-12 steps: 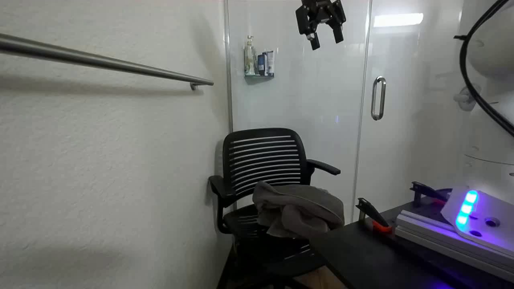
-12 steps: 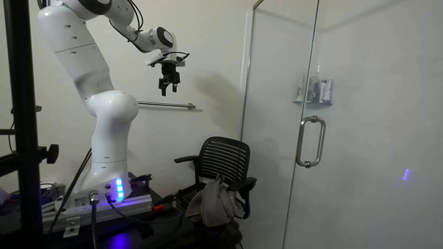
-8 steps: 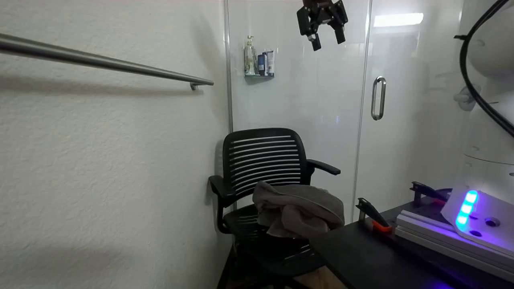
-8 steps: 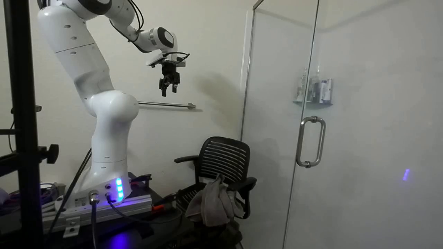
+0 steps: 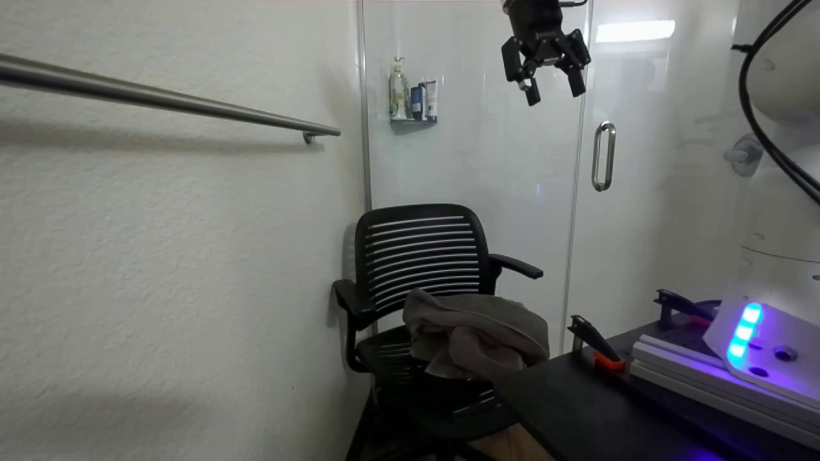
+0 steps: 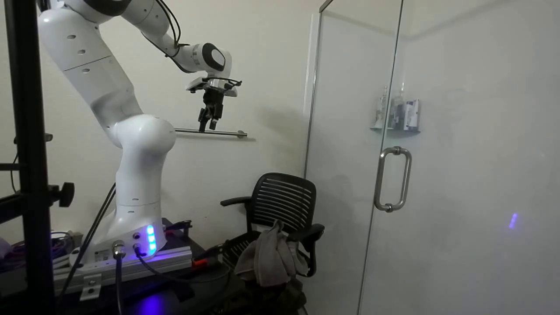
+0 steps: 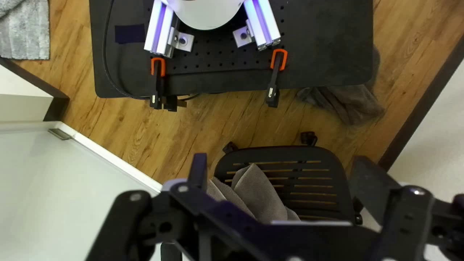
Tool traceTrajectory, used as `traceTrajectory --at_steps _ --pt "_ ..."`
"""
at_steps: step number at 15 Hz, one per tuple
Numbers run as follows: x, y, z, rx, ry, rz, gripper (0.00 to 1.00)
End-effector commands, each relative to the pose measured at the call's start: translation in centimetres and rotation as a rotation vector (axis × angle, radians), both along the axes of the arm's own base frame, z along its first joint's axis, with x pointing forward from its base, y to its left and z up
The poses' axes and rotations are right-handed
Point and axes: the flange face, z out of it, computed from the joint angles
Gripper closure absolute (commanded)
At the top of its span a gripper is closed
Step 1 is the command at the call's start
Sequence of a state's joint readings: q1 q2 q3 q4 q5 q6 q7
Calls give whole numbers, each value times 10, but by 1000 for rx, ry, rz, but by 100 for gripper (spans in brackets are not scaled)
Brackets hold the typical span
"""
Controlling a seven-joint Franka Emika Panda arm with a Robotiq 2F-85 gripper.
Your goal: Move the towel to the backrest of the chair
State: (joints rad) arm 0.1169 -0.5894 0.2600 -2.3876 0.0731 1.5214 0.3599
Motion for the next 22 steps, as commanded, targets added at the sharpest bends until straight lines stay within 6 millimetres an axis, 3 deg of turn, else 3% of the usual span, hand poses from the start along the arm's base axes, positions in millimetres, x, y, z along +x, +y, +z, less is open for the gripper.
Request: traceTrajectory --at_steps 1,2,4,7,8,9,13,15,17,20,21,22 --pt "-1 2 3 2 -5 4 0" --pt "-1 8 3 -42 -15 19 0" --pt "5 -22 -22 -60 16 -61 0" --pt "-9 -74 -74 -78 76 -220 0" --pt "39 -93 -75 -47 82 -252 0" --pt "47 -110 -87 -28 72 -284 0" --pt "110 -173 -127 112 29 -343 0" --pt "143 -194 -145 158 29 -318 0" --pt "175 -209 -162 151 68 -281 0" --pt "231 -201 -180 143 71 -218 0" --pt "236 -196 -175 145 49 -205 0" --pt "212 -202 -175 142 51 -245 0"
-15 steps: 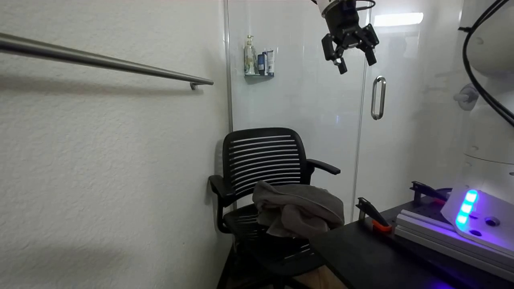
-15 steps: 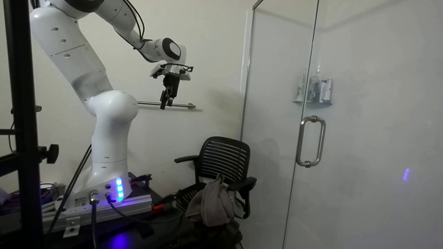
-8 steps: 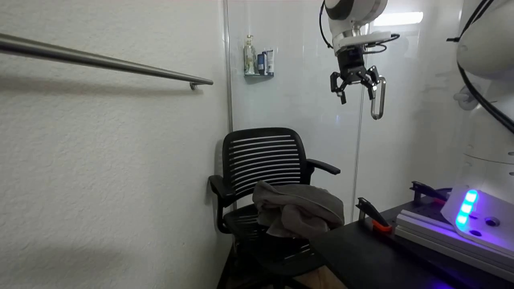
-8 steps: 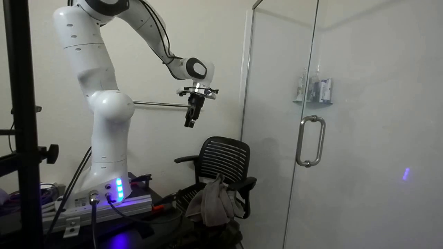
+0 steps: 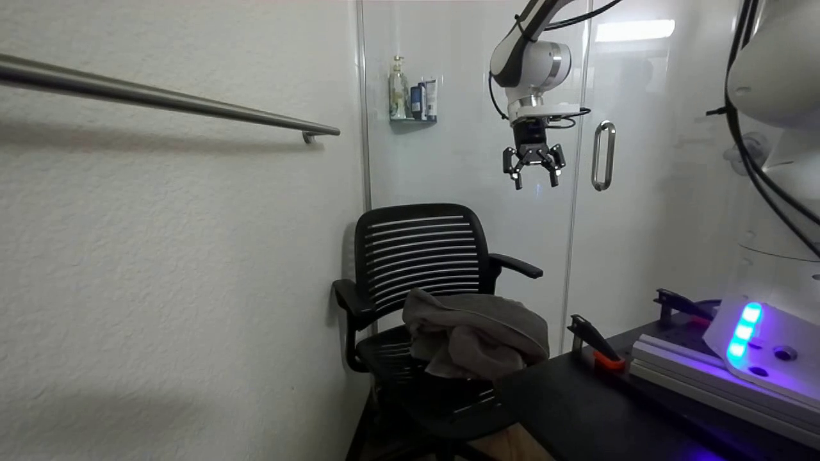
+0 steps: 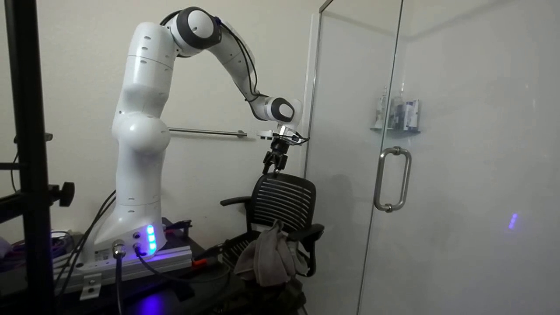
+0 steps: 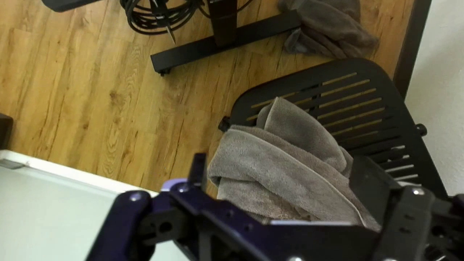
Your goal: Move the towel to the backrest of the chair
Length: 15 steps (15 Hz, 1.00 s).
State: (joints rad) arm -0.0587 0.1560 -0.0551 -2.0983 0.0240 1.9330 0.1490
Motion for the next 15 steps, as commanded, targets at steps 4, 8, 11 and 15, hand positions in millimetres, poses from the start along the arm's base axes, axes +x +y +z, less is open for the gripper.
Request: traceTrajectory --at_steps 4,8,11,15 --pt "7 2 -5 -2 7 2 0" --pt "11 -18 -61 -170 -48 -184 0" --pt "12 -24 -111 -178 -53 -278 0" --pt "21 -4 -123 19 -72 -272 0"
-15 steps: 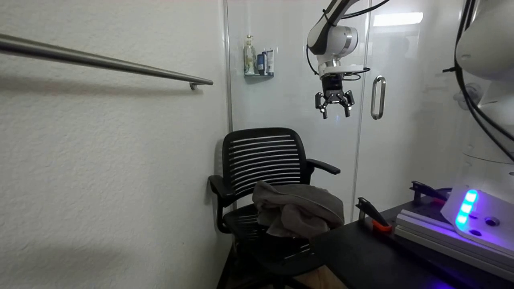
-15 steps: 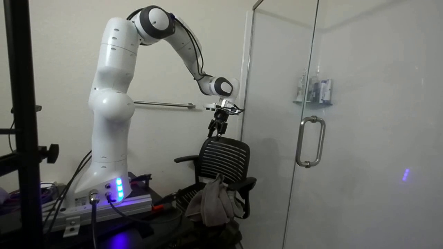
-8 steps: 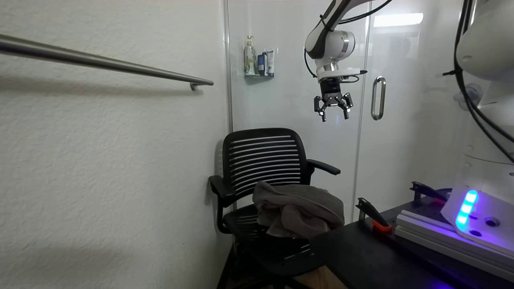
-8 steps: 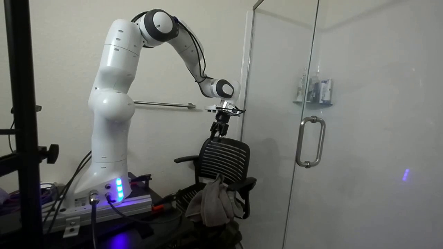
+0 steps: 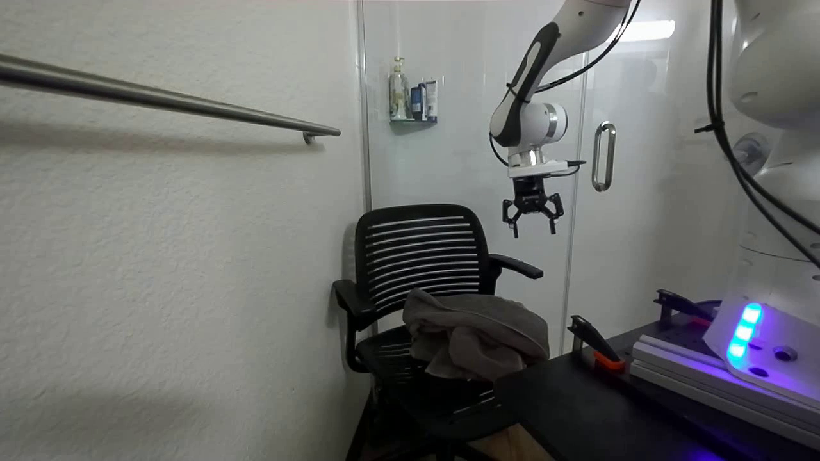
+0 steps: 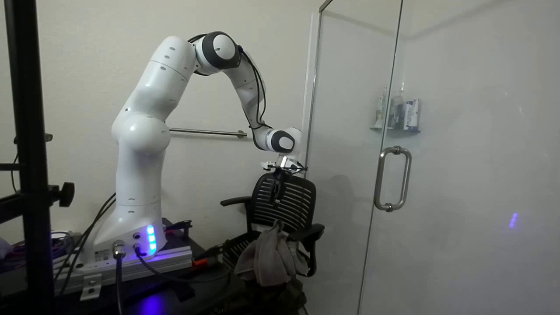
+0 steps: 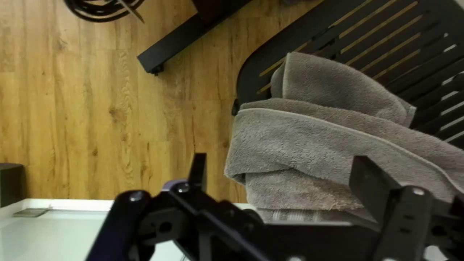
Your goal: Move the towel to the backrest of the chair
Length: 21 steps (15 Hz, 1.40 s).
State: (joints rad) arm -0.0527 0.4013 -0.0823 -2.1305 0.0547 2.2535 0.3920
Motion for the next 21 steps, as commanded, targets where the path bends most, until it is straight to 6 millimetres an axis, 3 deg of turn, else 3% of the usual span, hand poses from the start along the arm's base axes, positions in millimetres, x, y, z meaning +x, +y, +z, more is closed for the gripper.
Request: traceTrajectory --at_steps 1,7,10,14,19,21 --pt "16 15 5 106 -63 20 0" --pt "19 23 9 88 -60 29 0" --pt "24 4 -33 42 -28 -20 0" --pt "30 4 -80 63 9 -16 0" --pt "58 26 -92 -46 -16 28 0" --pt "71 40 -84 -84 -47 55 0"
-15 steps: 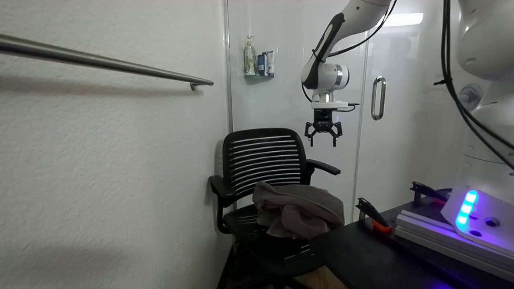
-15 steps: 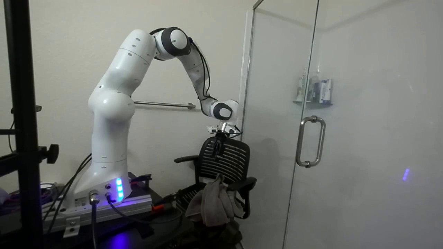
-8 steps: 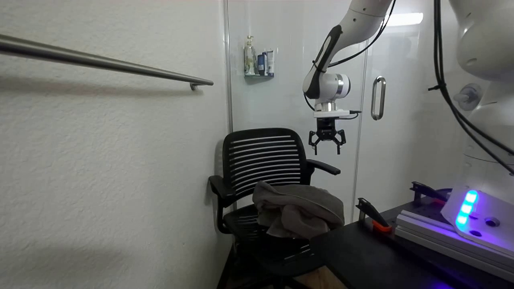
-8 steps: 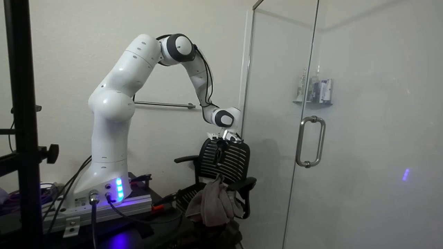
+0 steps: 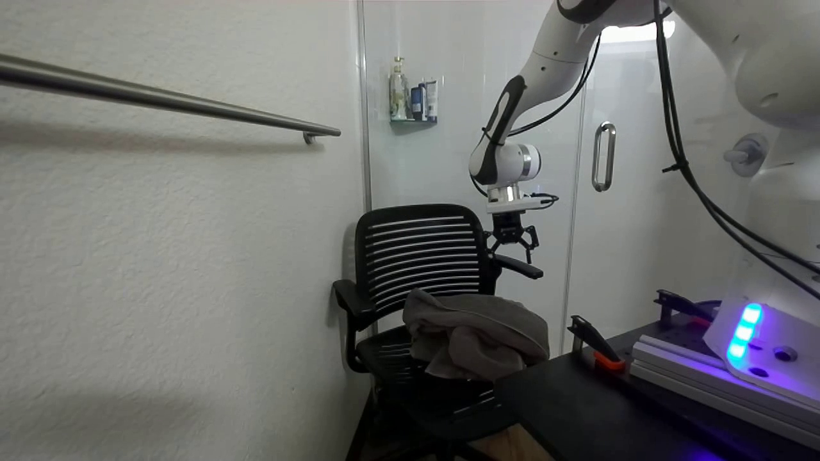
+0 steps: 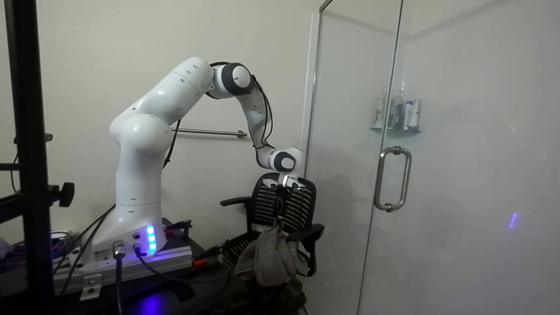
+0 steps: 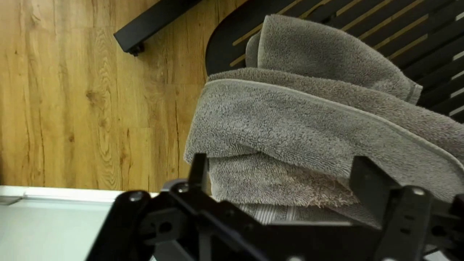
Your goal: Move the towel to the backrest of the chair
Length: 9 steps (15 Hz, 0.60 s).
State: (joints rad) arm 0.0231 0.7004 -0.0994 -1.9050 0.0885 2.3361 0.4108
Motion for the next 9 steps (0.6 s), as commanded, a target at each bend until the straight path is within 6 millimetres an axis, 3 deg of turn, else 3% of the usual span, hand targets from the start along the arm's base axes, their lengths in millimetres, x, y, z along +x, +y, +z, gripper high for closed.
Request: traceTrajectory --at_steps 1,3,4,7,9 --pt "25 19 10 -78 -57 43 0" --pt "25 30 31 -47 -103 57 0" --pt "25 27 15 -52 -62 48 0" --pt "30 34 28 -50 -89 58 0" --pt "32 32 13 53 -134 204 0"
